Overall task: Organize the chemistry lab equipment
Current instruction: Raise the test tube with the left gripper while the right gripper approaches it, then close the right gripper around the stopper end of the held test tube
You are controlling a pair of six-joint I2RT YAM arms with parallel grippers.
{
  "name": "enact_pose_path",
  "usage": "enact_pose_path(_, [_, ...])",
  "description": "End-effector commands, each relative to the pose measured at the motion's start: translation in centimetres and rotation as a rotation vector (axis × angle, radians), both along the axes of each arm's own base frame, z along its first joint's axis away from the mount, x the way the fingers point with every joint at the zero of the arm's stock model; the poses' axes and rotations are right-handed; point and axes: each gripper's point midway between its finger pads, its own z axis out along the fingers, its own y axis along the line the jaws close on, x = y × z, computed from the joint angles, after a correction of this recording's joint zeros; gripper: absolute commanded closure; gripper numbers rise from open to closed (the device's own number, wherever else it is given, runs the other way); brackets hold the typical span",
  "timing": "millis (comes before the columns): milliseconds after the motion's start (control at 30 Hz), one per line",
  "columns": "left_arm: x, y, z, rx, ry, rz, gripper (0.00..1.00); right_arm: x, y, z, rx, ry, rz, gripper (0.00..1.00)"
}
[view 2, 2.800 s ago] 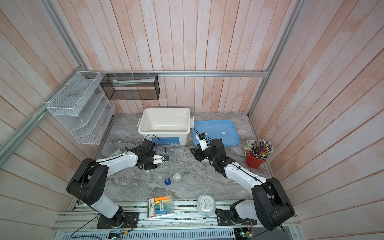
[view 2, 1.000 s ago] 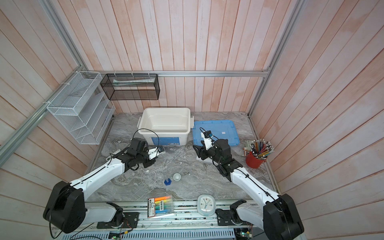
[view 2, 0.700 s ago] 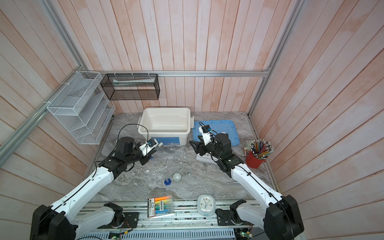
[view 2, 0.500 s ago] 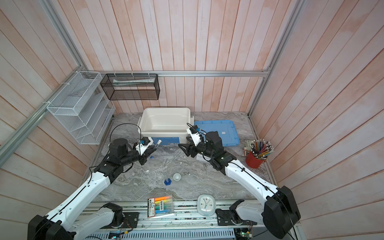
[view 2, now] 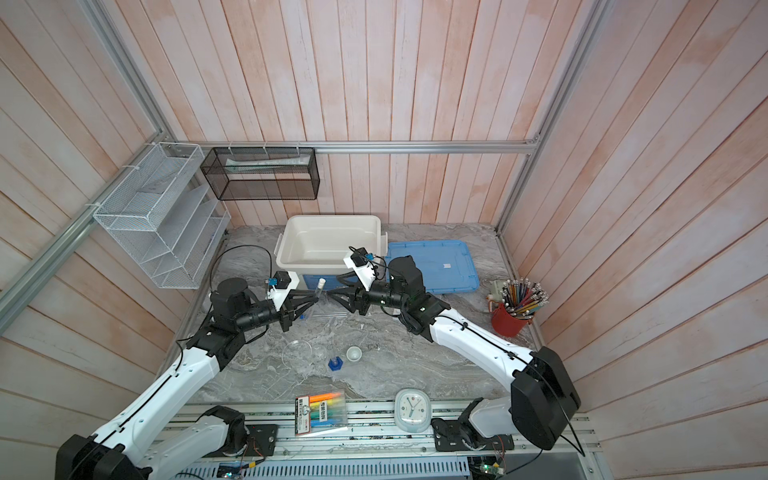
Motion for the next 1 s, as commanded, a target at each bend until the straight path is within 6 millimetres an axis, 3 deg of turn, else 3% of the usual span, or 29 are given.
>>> enact_pose_path(0, [-0.8, -0.1, 0.7, -0.034, -0.013, -0.033, 0.9, -0.5, 1.0, 1.9, 0.062, -0.013, 0.051, 0.47])
enact_pose_path(533, [-1.4, -0.1, 1.3, -0.038, -0.023, -0.045, 0.9, -0.6, 4.1, 2.6, 0.089, -0.013, 0.134, 0.56])
enact_pose_path(967, [-1.1, 0.0, 1.5, -0.037, -0.043, -0.034, 0.91, -0.8, 4.4, 2.2, 0.082, 0.003, 0.141, 0.7])
